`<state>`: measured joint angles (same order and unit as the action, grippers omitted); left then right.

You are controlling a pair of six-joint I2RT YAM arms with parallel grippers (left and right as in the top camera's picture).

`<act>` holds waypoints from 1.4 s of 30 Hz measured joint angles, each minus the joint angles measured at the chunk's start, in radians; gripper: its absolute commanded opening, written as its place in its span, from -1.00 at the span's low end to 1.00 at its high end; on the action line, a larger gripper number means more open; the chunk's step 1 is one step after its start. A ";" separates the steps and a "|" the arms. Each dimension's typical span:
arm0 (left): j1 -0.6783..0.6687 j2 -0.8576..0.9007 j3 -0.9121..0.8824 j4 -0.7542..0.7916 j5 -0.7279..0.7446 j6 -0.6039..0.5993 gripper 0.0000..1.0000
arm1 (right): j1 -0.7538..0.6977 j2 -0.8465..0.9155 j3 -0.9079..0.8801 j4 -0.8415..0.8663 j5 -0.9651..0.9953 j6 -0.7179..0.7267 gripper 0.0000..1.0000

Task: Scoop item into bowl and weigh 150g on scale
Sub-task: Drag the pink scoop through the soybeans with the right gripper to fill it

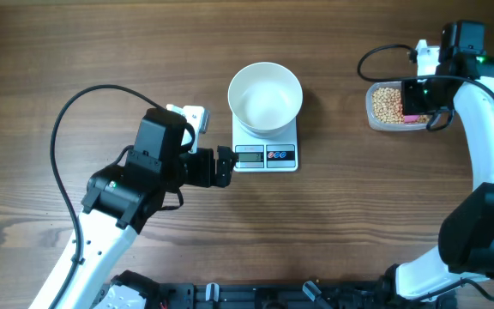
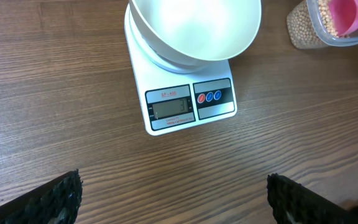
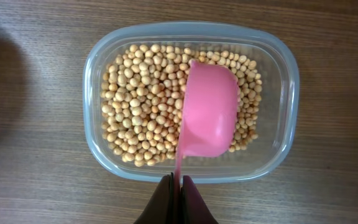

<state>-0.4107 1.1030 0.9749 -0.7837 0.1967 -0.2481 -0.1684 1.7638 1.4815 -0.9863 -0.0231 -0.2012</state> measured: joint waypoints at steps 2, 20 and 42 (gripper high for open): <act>0.000 0.000 0.000 0.000 0.000 0.000 1.00 | -0.011 0.001 0.000 0.000 -0.021 0.002 -0.91; 0.000 0.000 0.000 0.000 0.000 0.000 1.00 | -0.174 0.018 -0.026 0.008 -0.299 -0.003 -0.91; 0.000 0.000 0.000 0.000 0.000 0.000 1.00 | -0.215 0.019 -0.099 0.025 -0.425 -0.006 -0.92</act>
<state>-0.4107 1.1030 0.9749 -0.7841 0.1967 -0.2481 -0.3832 1.7824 1.3823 -0.9611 -0.4484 -0.2070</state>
